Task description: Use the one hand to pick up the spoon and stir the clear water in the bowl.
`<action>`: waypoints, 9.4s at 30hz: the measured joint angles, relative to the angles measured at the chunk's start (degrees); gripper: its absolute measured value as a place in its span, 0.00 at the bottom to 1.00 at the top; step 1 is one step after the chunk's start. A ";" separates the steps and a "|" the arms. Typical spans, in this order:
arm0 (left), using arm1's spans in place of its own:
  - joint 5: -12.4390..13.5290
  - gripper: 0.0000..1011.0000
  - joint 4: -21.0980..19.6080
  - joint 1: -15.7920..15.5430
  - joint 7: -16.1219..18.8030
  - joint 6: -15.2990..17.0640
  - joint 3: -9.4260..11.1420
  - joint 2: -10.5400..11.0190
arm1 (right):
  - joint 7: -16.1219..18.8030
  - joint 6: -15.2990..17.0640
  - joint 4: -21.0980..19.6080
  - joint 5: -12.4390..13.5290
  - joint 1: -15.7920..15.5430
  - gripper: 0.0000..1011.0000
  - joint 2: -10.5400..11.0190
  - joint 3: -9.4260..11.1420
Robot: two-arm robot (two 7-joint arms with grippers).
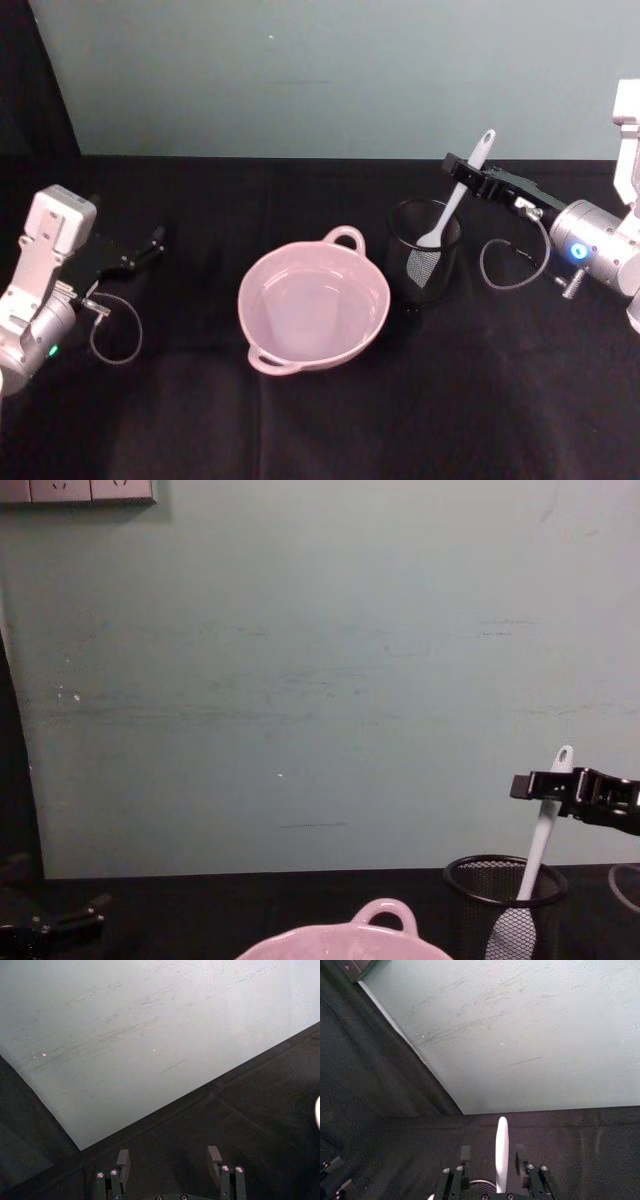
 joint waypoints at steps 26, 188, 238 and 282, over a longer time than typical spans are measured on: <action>0.00 1.00 0.00 0.00 0.00 0.00 0.00 0.00 | 0.03 -0.81 -0.88 -0.82 -0.40 0.12 0.36 -0.06; 0.00 1.00 0.00 0.00 0.00 0.00 0.00 0.00 | 22.90 -18.83 -5.30 -25.46 -0.72 0.12 -5.92 -12.70; 0.00 1.00 0.00 0.00 0.00 0.00 0.00 0.00 | 22.03 -22.20 -7.21 -28.70 -4.96 0.12 -3.81 -6.65; 0.00 1.00 0.00 0.00 0.00 0.00 0.00 0.00 | 17.44 -27.80 3.85 -34.60 0.38 0.12 -10.60 -7.63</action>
